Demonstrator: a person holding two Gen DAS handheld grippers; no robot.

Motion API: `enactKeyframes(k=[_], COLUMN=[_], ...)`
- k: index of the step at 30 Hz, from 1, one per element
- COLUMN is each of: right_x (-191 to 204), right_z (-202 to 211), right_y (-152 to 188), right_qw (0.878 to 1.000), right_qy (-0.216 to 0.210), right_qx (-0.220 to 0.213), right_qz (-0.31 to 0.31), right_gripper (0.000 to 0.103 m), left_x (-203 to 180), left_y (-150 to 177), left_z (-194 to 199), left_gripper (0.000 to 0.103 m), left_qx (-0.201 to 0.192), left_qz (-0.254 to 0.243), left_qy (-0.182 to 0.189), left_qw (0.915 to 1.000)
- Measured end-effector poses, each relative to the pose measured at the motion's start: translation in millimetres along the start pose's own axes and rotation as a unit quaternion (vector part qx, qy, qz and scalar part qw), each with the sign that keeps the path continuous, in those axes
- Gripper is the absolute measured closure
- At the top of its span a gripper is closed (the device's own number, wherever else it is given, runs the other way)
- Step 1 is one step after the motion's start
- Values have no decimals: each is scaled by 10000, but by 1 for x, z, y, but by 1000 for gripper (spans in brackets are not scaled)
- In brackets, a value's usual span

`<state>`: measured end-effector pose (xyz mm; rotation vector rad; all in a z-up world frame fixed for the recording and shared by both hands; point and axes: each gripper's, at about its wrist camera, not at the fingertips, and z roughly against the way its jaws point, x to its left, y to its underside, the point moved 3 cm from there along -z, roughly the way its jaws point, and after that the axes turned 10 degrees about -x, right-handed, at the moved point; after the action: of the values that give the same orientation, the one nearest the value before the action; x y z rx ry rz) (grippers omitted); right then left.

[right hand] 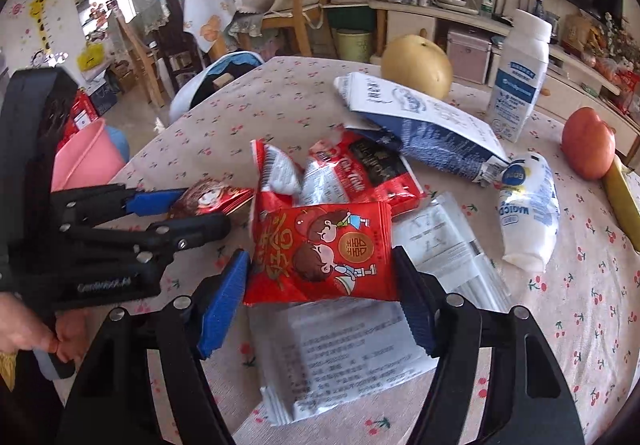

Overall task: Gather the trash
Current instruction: 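Grasp the crumpled white yogurt bottle with the right tool while the left holds the red bag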

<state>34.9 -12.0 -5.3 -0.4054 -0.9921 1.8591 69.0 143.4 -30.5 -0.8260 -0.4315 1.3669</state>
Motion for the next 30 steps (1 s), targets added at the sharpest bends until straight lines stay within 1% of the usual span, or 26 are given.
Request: enactKeyframes(k=[2, 4, 5, 6, 7, 9, 10, 11, 13, 14, 15, 17, 19, 22, 24, 30], right_x=[8, 6, 2, -5, -14, -43, -57, -73, -102, -113, -123, -134, -138, -135, -139, -140], right_z=[6, 12, 16, 21, 25, 34, 36, 36, 30, 25, 20, 14, 9, 2, -5, -5], right_y=[4, 7, 5, 2, -2, -9, -9, -9, -5, -3, 0, 2, 2, -4, -2, -1], right_qw=[9998, 9998, 9999, 9997, 9989, 9933, 9891, 9838, 9730, 9683, 9644, 9603, 9612, 9653, 9662, 9635], right_qy=[-146, -107, -76, 21, 120, 370, 601, 922, 1439, 1578, 1629, 1623, 1642, 1781, 1826, 1812], right_qx=[56, 16, -77, -234, -401, -712, -778, -777, -640, -573, -504, -484, -466, -453, -370, -281], right_qz=[142, 162, 92, -41, -232, -831, -1095, -1330, -1689, -1852, -2023, -2216, -2168, -1856, -1782, -1952], right_gripper=[29, 27, 27, 23, 16, 14, 14, 14, 14, 14, 14, 14, 14, 14, 14, 14], left_x=[1, 1, 2, 2, 1, 1, 1, 1, 2, 3, 3, 3, 3, 3, 4, 5], left_y=[1, 0, 0, 0, -1, 0, 0, 1, 1, 1, 2, 1, 1, 2, 2, 0], left_z=[3, 7, 9, 11, 12, 13, 13, 13, 13, 14, 14, 14, 15, 15, 15, 18], left_gripper=[48, 48, 48, 48, 48, 48, 48, 48, 48, 48, 47, 47, 47, 47, 47, 47], left_qx=[-13, -60, -89, -112, -126, -145, -145, -140, -124, -122, -121, -122, -122, -123, -126, -183], left_qz=[30, 68, 79, 87, 97, 124, 127, 128, 139, 143, 143, 149, 153, 160, 193, 229], left_qy=[-1, 11, 23, 32, 38, 45, 37, 32, 31, 31, 35, 59, 94, 132, 161, 220], left_qw=[10000, 10000, 9999, 9999, 9999, 9998, 9998, 9998, 9998, 9998, 9998, 9998, 9998, 9997, 9996, 9993])
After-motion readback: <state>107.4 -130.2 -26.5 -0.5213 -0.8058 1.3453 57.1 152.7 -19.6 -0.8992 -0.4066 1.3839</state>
